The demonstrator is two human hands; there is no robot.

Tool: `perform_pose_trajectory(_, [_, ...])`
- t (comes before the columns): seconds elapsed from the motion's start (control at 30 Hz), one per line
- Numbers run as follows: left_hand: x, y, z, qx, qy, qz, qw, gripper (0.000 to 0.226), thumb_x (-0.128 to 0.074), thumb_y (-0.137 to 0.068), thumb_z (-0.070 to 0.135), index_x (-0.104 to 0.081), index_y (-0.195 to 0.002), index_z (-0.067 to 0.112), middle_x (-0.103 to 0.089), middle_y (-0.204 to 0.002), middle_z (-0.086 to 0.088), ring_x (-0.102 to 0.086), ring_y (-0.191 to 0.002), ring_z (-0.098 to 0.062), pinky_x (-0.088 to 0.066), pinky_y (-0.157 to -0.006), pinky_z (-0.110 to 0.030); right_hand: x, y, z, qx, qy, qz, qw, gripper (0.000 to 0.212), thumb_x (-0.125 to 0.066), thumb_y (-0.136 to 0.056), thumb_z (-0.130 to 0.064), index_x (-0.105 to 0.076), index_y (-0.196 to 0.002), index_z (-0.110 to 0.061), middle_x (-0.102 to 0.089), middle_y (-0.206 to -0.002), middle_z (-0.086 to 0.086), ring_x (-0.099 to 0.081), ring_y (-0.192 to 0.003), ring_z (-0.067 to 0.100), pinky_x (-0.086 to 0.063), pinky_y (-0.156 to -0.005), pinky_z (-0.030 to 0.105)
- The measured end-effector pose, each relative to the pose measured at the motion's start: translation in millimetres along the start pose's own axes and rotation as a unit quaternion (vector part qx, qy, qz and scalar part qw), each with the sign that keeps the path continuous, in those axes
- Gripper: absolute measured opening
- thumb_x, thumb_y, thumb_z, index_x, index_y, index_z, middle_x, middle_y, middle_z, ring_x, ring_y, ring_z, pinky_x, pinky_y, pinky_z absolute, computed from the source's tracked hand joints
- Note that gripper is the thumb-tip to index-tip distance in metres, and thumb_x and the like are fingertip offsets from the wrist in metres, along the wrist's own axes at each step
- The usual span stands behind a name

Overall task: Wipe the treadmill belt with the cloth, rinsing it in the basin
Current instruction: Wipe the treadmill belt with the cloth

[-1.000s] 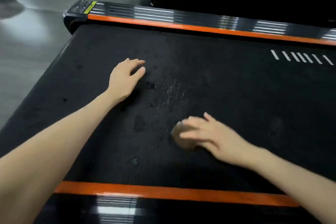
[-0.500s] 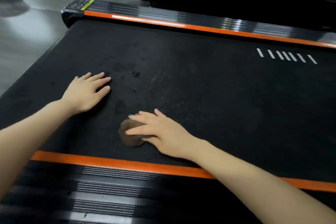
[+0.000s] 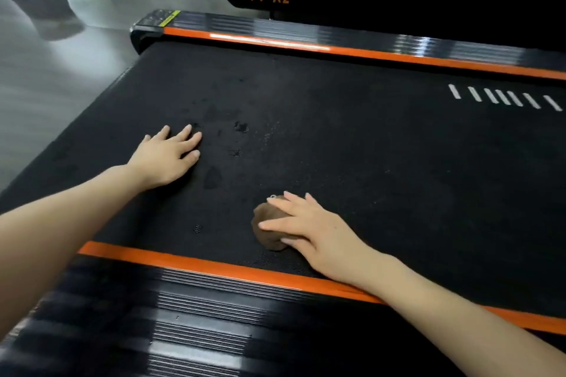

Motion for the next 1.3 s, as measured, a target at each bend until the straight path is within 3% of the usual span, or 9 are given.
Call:
perform_pose_trajectory(0.13, [4, 1, -2, -0.013, -0.014, 0.008, 1.000, 0.050, -0.020, -0.100, 0.046, -0.014, -0.149, 0.040, -0.006, -0.158, 0.015, -0.007, -0.146, -0.025, -0.016, -0.117, -0.041, 1, -55, 14, -0.009, 0.040, -0.014, 0.999, 0.040, -0.049, -0.097, -0.019, -0.049, -0.134, -0.034, -0.032, -0.152, -0.005, -0.023, -0.142, 0.015, -0.005, -0.116, 0.041])
perform_pose_trajectory(0.33, [14, -3, -15, -0.080, -0.021, 0.034, 0.996, 0.044, -0.026, -0.101, 0.044, -0.021, -0.145, 0.048, -0.015, -0.154, 0.021, -0.019, -0.144, -0.020, -0.023, -0.114, -0.032, 9, -125, 29, -0.170, 0.057, 0.102, 0.979, 0.037, -0.041, -0.100, -0.024, -0.046, -0.137, -0.030, -0.028, -0.153, 0.002, -0.019, -0.143, 0.025, -0.007, -0.115, 0.042])
perform_pose_trajectory(0.57, [21, -7, -27, -0.167, -0.004, 0.097, 0.981, 0.041, -0.034, -0.099, 0.044, -0.035, -0.140, 0.045, -0.030, -0.150, 0.019, -0.036, -0.125, -0.019, -0.029, -0.104, -0.026, -29, -81, -63, -0.066, -0.023, -0.043, 0.997, 0.047, -0.050, -0.094, -0.038, -0.033, -0.138, -0.047, -0.029, -0.152, -0.014, -0.016, -0.142, 0.005, -0.010, -0.118, 0.029])
perform_pose_trajectory(0.67, [21, -9, -31, -0.195, 0.007, 0.089, 0.977, 0.041, -0.031, -0.099, 0.046, -0.036, -0.140, 0.044, -0.030, -0.151, 0.019, -0.034, -0.124, -0.019, -0.029, -0.105, -0.028, 13, -77, -60, -0.138, -0.100, 0.140, 0.975, 0.042, -0.059, -0.089, -0.038, -0.049, -0.128, -0.047, -0.067, -0.113, -0.015, -0.058, -0.110, -0.001, -0.042, -0.103, 0.029])
perform_pose_trajectory(0.73, [24, -14, -35, -0.208, 0.007, 0.072, 0.975, 0.041, -0.030, -0.099, 0.047, -0.038, -0.139, 0.044, -0.030, -0.150, 0.021, -0.034, -0.122, -0.018, -0.030, -0.103, -0.027, 33, -74, -53, -0.202, -0.041, 0.243, 0.948, 0.030, -0.061, -0.084, -0.042, -0.064, -0.113, -0.037, -0.071, -0.081, -0.013, -0.065, -0.082, 0.000, -0.050, -0.088, 0.033])
perform_pose_trajectory(0.9, [32, -25, -39, -0.252, 0.030, 0.045, 0.966, 0.037, -0.034, -0.099, 0.044, -0.050, -0.133, 0.039, -0.037, -0.146, 0.019, -0.035, -0.121, -0.018, -0.027, -0.100, -0.022, 4, -95, -45, -0.342, 0.034, -0.038, 0.938, 0.069, -0.072, -0.073, -0.051, -0.048, -0.133, -0.029, -0.058, -0.100, -0.013, -0.056, -0.088, 0.006, -0.045, -0.084, 0.025])
perform_pose_trajectory(1.1, [30, -30, -47, -0.290, 0.048, 0.045, 0.955, 0.036, -0.040, -0.098, 0.041, -0.053, -0.131, 0.036, -0.041, -0.145, 0.018, -0.037, -0.121, -0.017, -0.030, -0.104, -0.026, -2, -95, -54, -0.387, -0.099, -0.067, 0.914, 0.037, -0.088, -0.059, -0.028, -0.068, -0.087, -0.013, -0.071, -0.080, 0.000, -0.068, -0.079, 0.014, -0.052, -0.068, 0.029])
perform_pose_trajectory(1.2, [27, -32, -52, -0.305, 0.055, 0.045, 0.950, 0.035, -0.043, -0.098, 0.039, -0.053, -0.131, 0.037, -0.040, -0.144, 0.020, -0.036, -0.122, -0.016, -0.032, -0.105, -0.027, 19, -97, -66, -0.369, -0.055, 0.014, 0.928, 0.033, -0.088, -0.058, -0.029, -0.060, -0.075, -0.020, -0.062, -0.070, -0.006, -0.059, -0.064, 0.007, -0.042, -0.051, 0.020])
perform_pose_trajectory(1.3, [28, -34, -58, -0.314, 0.080, 0.052, 0.945, 0.034, -0.045, -0.097, 0.037, -0.056, -0.129, 0.034, -0.043, -0.143, 0.019, -0.037, -0.123, -0.014, -0.032, -0.105, -0.029, 55, -102, -80, -0.328, 0.069, 0.193, 0.922, 0.040, -0.083, -0.063, -0.036, -0.051, -0.080, -0.019, -0.056, -0.076, -0.009, -0.054, -0.070, 0.009, -0.039, -0.057, 0.025])
Point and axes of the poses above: each hand's wrist, its own y-axis away from the middle knuckle, its own x-axis out of the back of the hand, z = x × y, the point moved 6 cm from there along -y, towards the middle knuckle
